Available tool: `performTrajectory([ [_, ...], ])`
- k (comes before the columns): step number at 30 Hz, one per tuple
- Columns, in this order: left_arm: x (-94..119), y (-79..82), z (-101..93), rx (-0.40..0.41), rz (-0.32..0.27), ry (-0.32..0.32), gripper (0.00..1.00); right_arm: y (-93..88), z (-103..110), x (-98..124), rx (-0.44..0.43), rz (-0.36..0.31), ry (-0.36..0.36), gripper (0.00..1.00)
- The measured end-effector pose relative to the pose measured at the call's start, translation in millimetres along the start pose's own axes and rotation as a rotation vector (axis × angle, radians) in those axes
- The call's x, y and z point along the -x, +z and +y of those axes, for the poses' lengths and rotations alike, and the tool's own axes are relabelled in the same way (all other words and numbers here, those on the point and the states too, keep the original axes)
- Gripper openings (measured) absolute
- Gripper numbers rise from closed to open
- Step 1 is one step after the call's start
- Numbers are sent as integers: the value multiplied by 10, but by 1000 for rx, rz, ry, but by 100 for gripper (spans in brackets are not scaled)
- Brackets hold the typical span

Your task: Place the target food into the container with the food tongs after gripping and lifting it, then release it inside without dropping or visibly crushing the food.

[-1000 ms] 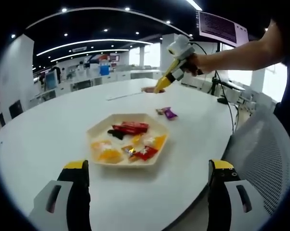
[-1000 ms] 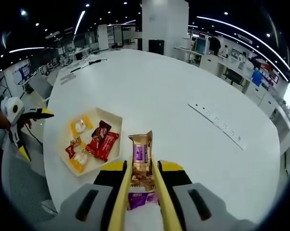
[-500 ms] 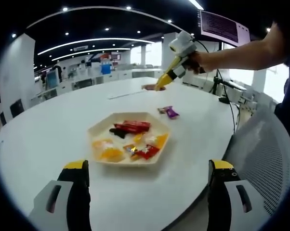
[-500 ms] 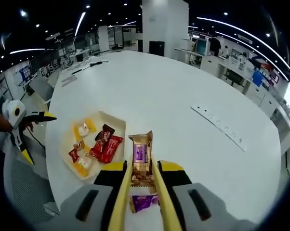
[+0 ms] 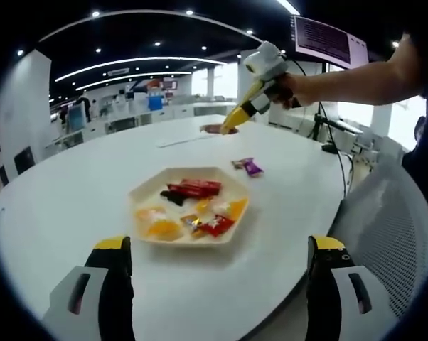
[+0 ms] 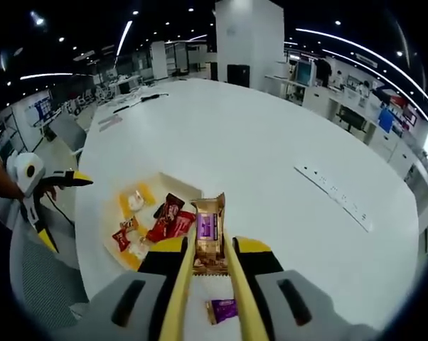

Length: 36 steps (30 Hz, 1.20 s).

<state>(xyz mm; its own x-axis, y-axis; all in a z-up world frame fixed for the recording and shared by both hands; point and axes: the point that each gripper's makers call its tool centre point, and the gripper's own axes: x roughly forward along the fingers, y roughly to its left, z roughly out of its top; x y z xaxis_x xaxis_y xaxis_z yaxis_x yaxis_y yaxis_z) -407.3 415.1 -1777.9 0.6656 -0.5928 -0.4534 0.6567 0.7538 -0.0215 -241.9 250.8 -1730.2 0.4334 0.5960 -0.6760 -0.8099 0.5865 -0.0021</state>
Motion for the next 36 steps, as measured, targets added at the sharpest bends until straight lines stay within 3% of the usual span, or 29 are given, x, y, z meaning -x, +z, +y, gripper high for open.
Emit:
performTrajectory([
  [19, 8, 25, 1, 3, -10, 2, 99, 212, 418, -110, 39, -22, 58, 25],
  [36, 21, 26, 22, 7, -15, 13, 99, 483, 916, -226, 70, -61, 130, 24],
])
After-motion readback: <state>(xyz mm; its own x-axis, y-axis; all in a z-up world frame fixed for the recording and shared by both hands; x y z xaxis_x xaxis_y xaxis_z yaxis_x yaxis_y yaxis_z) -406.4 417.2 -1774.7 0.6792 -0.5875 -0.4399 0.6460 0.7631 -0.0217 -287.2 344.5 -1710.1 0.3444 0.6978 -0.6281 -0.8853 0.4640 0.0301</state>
